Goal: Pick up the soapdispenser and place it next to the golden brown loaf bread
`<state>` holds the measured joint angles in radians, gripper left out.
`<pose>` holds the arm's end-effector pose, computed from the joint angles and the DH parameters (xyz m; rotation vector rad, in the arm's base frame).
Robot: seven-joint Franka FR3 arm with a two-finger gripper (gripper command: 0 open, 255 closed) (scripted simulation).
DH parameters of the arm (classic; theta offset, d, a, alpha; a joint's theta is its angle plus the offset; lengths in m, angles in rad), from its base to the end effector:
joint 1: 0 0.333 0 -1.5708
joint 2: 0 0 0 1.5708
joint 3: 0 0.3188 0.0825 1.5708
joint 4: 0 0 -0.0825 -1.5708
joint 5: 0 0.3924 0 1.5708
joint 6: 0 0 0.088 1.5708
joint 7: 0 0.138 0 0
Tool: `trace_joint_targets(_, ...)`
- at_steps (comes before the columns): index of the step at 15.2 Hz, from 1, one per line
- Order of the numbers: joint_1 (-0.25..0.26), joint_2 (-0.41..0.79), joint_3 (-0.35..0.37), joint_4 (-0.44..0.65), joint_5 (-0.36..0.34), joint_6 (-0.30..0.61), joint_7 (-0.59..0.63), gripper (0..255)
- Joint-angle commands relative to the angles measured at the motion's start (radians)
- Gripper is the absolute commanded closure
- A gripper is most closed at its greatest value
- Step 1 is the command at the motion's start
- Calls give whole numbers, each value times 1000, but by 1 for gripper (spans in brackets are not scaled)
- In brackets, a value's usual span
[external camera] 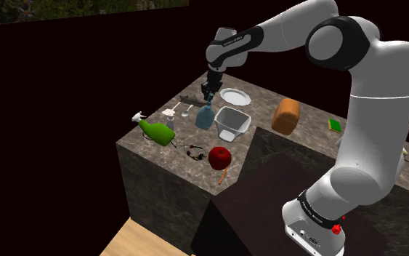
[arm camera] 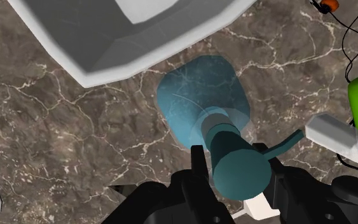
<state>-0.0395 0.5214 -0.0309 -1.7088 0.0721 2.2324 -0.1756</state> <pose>0.6781 -0.0423 0.2555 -3.0990 -0.1009 -0.0120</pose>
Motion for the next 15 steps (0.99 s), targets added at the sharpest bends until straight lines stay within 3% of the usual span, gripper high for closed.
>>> trace_joint_targets(1, 0, 0, 0, 0, 0, 0, 0, 255)
trace_joint_targets(15, 1, -88, -4, 61, -8, -149, 10, 255)
